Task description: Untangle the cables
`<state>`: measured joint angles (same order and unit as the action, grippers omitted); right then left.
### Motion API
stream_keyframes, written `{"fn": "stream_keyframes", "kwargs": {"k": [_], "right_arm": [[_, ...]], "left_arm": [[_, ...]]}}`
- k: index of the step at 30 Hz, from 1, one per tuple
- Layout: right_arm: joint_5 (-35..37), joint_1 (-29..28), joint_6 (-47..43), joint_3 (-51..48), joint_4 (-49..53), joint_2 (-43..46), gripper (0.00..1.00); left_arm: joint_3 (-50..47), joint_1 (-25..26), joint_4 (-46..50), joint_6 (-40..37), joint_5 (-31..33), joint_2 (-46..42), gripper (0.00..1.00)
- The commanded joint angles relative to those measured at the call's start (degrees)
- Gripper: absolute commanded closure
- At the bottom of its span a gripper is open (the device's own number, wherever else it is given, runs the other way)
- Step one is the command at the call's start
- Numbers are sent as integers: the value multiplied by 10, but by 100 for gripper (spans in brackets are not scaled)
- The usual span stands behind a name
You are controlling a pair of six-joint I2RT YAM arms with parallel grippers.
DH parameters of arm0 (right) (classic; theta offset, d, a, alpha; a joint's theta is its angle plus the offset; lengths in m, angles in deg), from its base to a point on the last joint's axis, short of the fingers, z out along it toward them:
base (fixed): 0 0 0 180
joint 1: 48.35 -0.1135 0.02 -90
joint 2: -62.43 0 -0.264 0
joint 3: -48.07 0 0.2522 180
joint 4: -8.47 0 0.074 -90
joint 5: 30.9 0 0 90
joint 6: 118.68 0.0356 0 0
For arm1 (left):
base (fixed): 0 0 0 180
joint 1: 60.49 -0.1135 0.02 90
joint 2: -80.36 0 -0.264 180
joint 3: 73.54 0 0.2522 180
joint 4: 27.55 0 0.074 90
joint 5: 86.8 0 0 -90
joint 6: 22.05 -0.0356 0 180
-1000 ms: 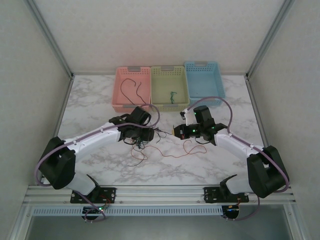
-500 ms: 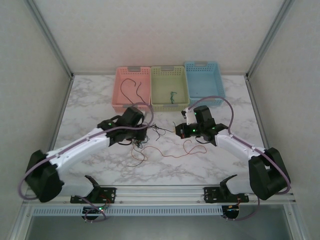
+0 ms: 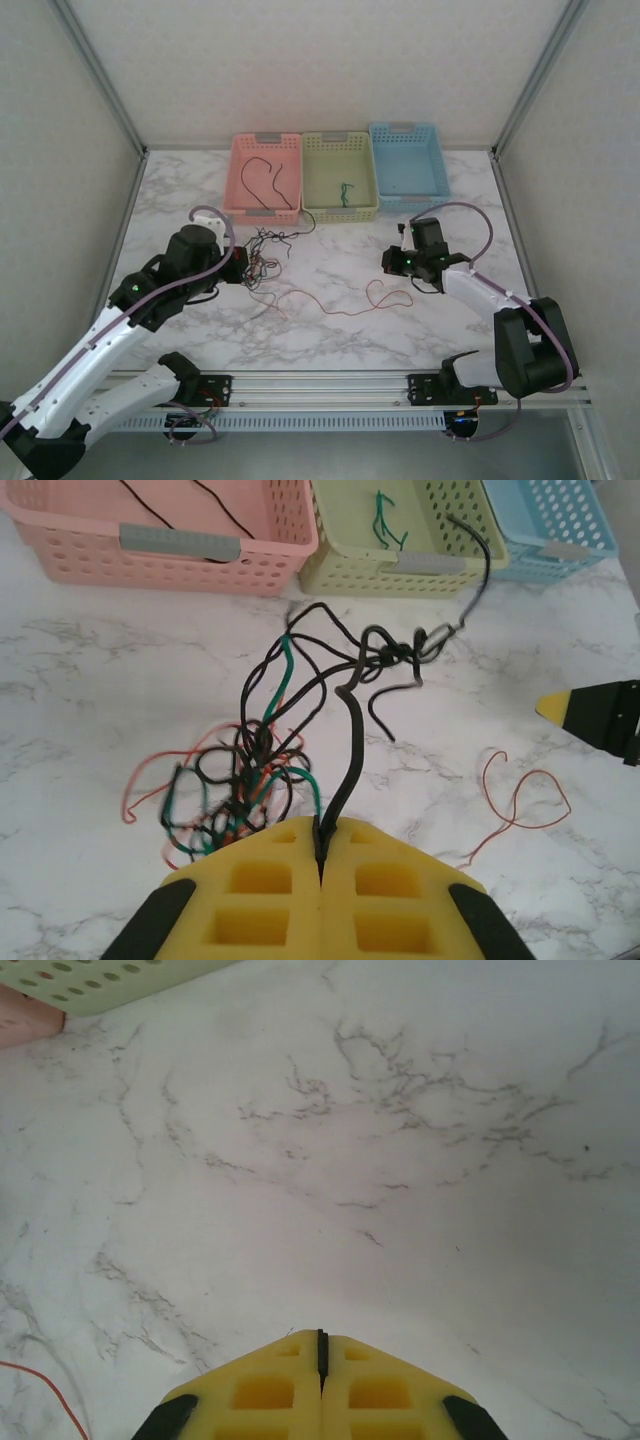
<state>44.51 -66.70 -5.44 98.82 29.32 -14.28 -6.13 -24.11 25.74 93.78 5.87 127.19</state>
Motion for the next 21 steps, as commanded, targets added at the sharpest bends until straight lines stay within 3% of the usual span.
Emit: {"fn": "stream_keyframes", "kwargs": {"k": [1,5,8,11,15,21], "right_arm": [[-21,3,11,-10,-32,-3,100],[-70,2,9,-8,-47,-4,96],[-87,-15,-8,1,-35,-4,71],[-102,-66,-42,22,-9,-12,60],[-125,-126,-54,36,-8,-38,54],[-127,-211,-110,84,62,-109,50]], "left_arm": [[-6,-8,10,15,-17,3,100],[-12,-9,-7,23,-25,9,100],[-8,-10,-4,26,-3,14,100],[1,-13,10,32,17,26,100],[2,-20,24,46,52,35,100],[-14,-45,27,50,48,42,100]]}}
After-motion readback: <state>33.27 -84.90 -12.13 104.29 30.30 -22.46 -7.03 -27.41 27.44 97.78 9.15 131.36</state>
